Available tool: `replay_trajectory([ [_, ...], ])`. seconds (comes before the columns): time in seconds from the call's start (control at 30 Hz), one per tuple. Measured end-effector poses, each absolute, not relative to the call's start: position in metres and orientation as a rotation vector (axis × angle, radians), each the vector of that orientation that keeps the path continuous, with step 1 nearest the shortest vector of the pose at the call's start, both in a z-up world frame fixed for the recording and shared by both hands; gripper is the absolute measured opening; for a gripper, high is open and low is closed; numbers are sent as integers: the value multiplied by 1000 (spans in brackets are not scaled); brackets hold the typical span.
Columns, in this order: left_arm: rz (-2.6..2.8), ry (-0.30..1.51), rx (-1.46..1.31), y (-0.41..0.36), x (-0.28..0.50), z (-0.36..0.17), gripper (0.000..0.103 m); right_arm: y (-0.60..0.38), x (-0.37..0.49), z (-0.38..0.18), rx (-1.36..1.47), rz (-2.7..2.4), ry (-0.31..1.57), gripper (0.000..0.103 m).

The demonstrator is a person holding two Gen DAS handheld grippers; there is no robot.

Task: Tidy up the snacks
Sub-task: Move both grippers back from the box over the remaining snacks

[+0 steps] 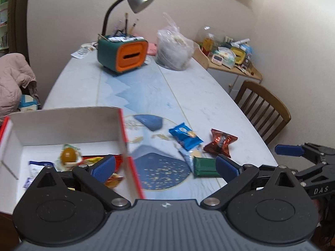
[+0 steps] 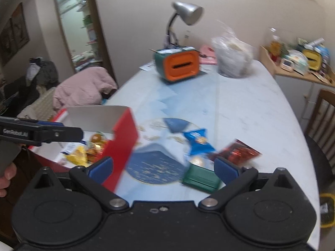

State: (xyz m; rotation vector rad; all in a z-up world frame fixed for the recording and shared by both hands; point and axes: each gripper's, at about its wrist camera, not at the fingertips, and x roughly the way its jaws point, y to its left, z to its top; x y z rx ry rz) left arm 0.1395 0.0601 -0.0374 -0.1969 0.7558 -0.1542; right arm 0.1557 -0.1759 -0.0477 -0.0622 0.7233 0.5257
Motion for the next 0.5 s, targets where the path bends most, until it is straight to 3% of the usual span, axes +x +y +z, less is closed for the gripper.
replay_trajectory([
  [0.5, -130, 907, -140, -48, 200, -92, 102, -270, 241, -82, -84, 458, 824, 103],
])
